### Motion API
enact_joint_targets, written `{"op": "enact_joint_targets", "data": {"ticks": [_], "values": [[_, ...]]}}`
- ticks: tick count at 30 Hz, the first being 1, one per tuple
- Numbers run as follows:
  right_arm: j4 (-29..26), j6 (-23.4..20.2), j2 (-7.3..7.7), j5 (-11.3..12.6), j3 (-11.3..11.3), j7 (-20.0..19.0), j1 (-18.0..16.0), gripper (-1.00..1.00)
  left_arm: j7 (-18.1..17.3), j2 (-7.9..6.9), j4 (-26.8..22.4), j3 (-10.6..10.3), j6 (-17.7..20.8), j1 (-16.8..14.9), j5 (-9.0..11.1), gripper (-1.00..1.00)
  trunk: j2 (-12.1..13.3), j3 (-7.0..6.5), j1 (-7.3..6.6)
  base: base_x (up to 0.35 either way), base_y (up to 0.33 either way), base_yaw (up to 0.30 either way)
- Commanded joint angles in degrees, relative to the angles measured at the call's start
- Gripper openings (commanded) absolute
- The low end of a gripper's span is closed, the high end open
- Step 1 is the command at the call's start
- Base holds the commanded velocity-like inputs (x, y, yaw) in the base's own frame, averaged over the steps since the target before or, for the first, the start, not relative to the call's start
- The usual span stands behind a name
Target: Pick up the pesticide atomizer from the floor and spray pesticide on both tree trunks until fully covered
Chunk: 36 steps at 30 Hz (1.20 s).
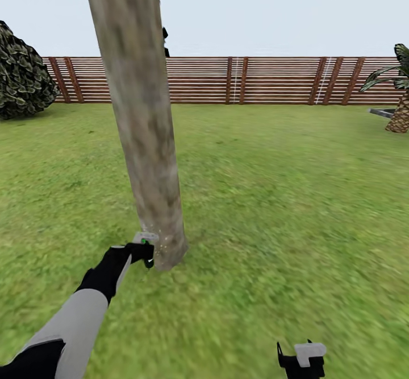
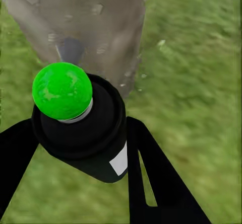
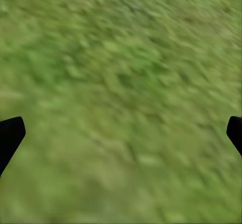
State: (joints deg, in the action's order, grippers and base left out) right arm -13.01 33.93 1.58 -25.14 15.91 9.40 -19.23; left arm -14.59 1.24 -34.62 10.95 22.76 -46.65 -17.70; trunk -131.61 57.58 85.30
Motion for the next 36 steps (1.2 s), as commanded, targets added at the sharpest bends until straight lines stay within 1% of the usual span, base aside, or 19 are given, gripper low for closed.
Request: {"op": "enact_joint_targets", "data": {"ticks": [1,3,4,5,6,7,9,12,13,14,15,16,17,19,22,25,30,36], "values": [[0.0,0.0,0.0,0.0,0.0,0.0,0.0,1.0,0.0,-0.16,-1.3,0.0,0.0,0.2,0.0,-1.0,0.0,0.0,0.0,0.05,0.0,0.0],[0.0,0.0,0.0,0.0,0.0,0.0,0.0,1.0,-0.1,-0.73,-3.9,0.3,0.8,0.4,-0.1,-1.0,0.0,0.0,0.0,0.021,0.0,0.0],[0.0,0.0,0.0,0.0,0.0,0.0,0.0,1.0,-0.2,-1.53,-6.2,0.4,2.7,0.5,-0.1,-1.0,0.0,0.0,0.0,0.007,0.0,0.0],[0.0,0.0,0.0,0.0,0.0,0.0,0.0,1.0,-0.3,-2.22,-7.2,0.4,3.7,0.6,0.0,-1.0,0.0,0.0,0.0,0.004,0.0,0.0],[0.0,0.0,0.0,0.0,0.0,0.0,0.0,1.0,-0.4,-3.41,-8.2,0.3,4.7,0.6,0.1,-1.0,0.0,0.0,0.0,0.002,0.0,0.0],[0.0,0.0,0.0,0.0,0.0,0.0,0.0,1.0,-0.4,-3.94,-8.6,0.1,5.1,0.7,0.1,-1.0,0.0,0.0,0.0,0.001,0.0,0.0],[0.0,0.0,0.0,0.0,0.0,0.0,0.0,1.0,-0.4,-4.26,-9.2,-0.1,5.7,0.7,0.0,-1.0,0.0,0.0,0.0,0.0,0.0,0.0],[0.1,0.0,-0.05,-0.1,0.0,-0.1,0.0,1.0,-0.5,-3.29,-9.4,-1.0,5.9,0.6,0.1,-1.0,0.0,0.0,0.0,0.0,0.0,0.0],[0.1,0.0,-0.08,-0.1,-0.1,-0.1,0.0,1.0,-1.3,-1.17,-9.4,-2.0,6.1,0.2,0.1,-1.0,0.0,0.0,0.0,0.0,0.0,0.0],[0.1,0.0,-0.08,-0.1,-0.1,-0.1,0.0,1.0,-1.6,0.17,-9.4,-2.3,6.2,0.1,0.1,-1.0,0.0,0.0,0.0,0.0,0.0,0.032],[0.0,0.0,-0.09,-0.1,-0.1,-0.1,0.0,1.0,-1.8,0.77,-9.4,-2.3,6.2,0.0,0.0,-1.0,0.0,0.0,0.0,0.0,0.0,0.124],[0.1,0.0,-0.09,-0.1,-0.1,-0.1,0.0,1.0,-1.9,1.07,-9.7,-2.4,6.4,-0.1,0.0,-1.0,0.0,0.0,0.0,0.0,0.0,0.214],[0.1,0.0,-0.11,-0.1,-0.1,-0.1,0.0,1.0,-1.9,1.12,-10.2,-2.4,6.5,0.0,0.0,-1.0,0.0,0.0,0.0,0.0,0.0,0.245],[0.1,0.0,-0.16,-0.2,-0.1,-0.1,0.0,1.0,-1.9,0.86,-13.6,-2.6,7.6,0.4,0.1,-1.0,0.0,0.0,0.0,0.0,0.0,0.262],[0.0,0.0,-0.17,-0.2,-0.1,-0.1,0.0,1.0,-1.9,0.39,-15.6,-2.2,9.0,0.6,0.0,-1.0,0.0,0.0,0.0,0.0,0.0,0.265],[0.0,0.0,-0.16,-0.1,-0.1,-0.1,0.0,1.0,-1.9,-0.03,-16.1,-2.1,9.3,0.9,-0.1,-1.0,0.0,0.0,0.0,0.0,-0.047,0.101],[0.0,0.0,0.01,-0.1,0.0,0.0,0.0,1.0,-1.6,-0.01,-16.0,-2.2,9.0,2.5,-0.2,-1.0,0.0,0.0,0.0,0.0,-0.234,0.01],[-0.1,0.0,0.04,0.0,0.0,0.0,0.0,1.0,-1.4,0.01,-15.7,-2.2,9.1,2.7,-0.3,-1.0,0.0,0.0,0.0,0.028,-0.27,0.0]]}}
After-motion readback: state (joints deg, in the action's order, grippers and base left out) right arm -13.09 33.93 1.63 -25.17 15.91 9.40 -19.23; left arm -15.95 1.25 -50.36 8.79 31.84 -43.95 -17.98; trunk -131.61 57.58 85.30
